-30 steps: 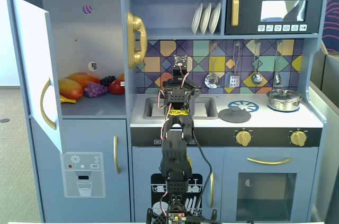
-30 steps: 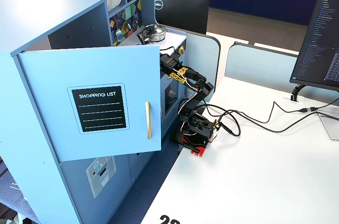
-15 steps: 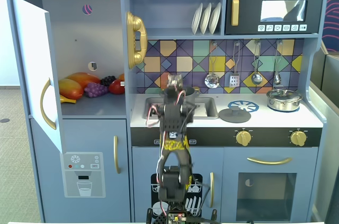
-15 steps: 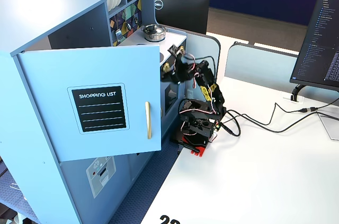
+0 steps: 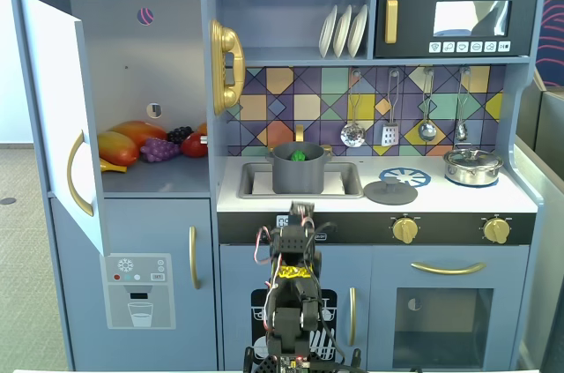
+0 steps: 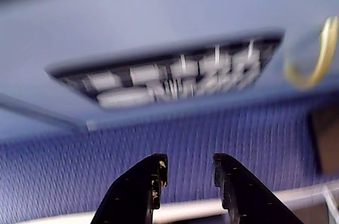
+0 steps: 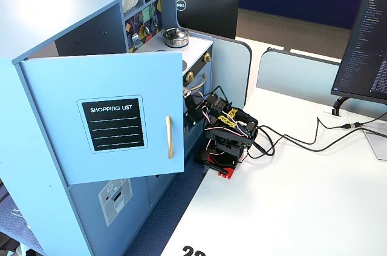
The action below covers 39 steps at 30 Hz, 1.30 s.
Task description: Pick up the green pineapple from the left cabinet and place it in the gray recipient
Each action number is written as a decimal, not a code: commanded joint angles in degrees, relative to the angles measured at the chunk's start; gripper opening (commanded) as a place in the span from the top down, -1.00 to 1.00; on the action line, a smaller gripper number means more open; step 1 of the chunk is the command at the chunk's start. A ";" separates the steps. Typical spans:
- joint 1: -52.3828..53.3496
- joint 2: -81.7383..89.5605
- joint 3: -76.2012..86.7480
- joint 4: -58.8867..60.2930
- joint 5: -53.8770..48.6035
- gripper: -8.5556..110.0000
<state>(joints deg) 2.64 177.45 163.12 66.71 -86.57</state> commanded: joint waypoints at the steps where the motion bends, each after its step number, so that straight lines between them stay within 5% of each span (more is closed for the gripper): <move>1: -0.70 4.57 6.33 -0.44 0.88 0.86; 13: -1.23 4.66 8.79 20.65 -0.97 0.86; 39: -1.85 4.66 8.79 21.01 0.00 0.79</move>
<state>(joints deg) 1.58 182.37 171.91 77.61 -87.71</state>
